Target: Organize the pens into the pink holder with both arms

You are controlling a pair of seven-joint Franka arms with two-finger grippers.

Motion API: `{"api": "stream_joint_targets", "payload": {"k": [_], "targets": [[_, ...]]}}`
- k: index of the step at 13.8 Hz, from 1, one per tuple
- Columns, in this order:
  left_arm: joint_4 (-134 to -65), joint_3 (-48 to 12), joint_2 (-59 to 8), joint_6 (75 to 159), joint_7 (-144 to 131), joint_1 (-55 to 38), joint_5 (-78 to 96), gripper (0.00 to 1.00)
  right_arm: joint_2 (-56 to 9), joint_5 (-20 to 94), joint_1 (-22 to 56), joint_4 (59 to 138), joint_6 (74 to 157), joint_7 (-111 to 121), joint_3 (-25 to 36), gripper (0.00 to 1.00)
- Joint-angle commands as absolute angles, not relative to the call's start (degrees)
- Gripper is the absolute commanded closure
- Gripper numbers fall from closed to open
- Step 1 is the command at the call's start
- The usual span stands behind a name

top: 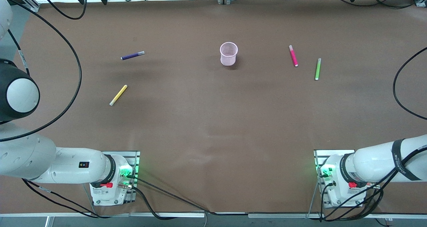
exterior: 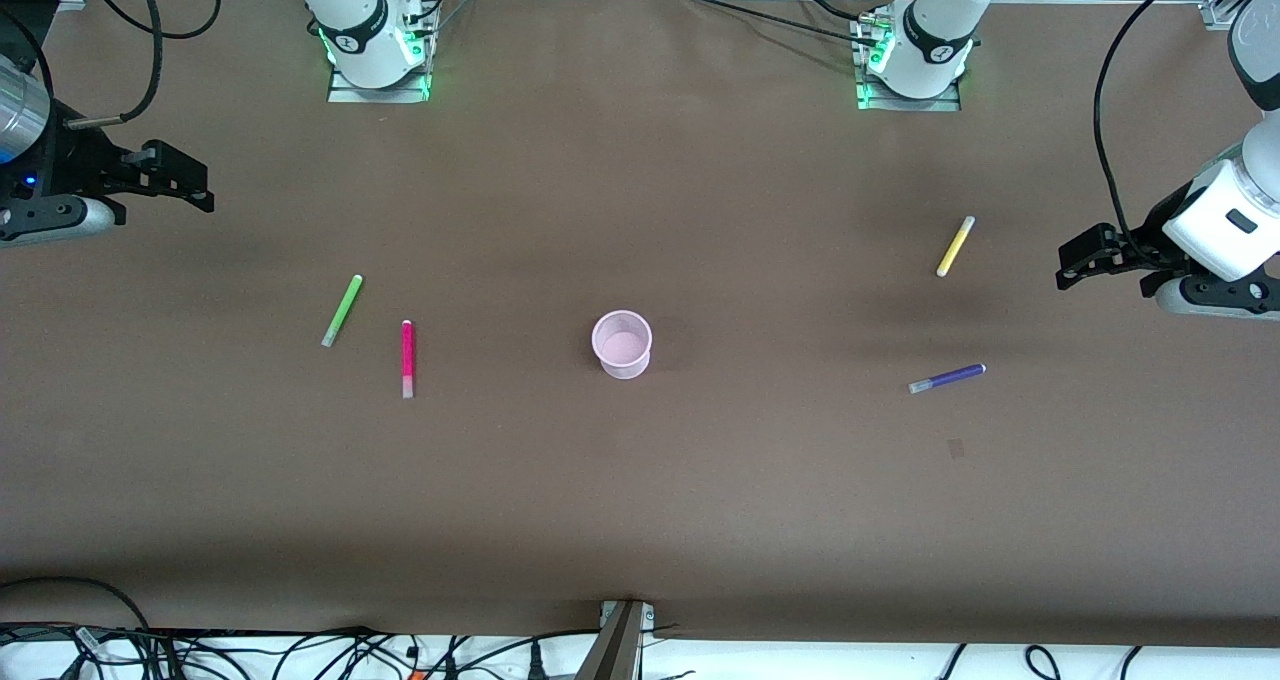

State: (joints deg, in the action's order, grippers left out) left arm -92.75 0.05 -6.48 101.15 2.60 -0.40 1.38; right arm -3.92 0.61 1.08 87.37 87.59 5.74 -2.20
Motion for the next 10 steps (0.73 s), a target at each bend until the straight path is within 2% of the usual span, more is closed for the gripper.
{"api": "stream_joint_targets", "payload": {"k": [1, 10], "targets": [[-91.84, 0.18, -6.77, 100.28, 4.3, -0.35, 2.29, 0.0, -4.83, -0.09, 1.05, 85.34, 86.22, 6.42, -2.37, 0.0], [-92.11, 0.18, -7.47, 100.28, 3.6, -0.09, 2.29, 0.0, -4.83, 0.0, 1.05, 85.34, 86.4, 6.33, -2.37, 0.0]]}}
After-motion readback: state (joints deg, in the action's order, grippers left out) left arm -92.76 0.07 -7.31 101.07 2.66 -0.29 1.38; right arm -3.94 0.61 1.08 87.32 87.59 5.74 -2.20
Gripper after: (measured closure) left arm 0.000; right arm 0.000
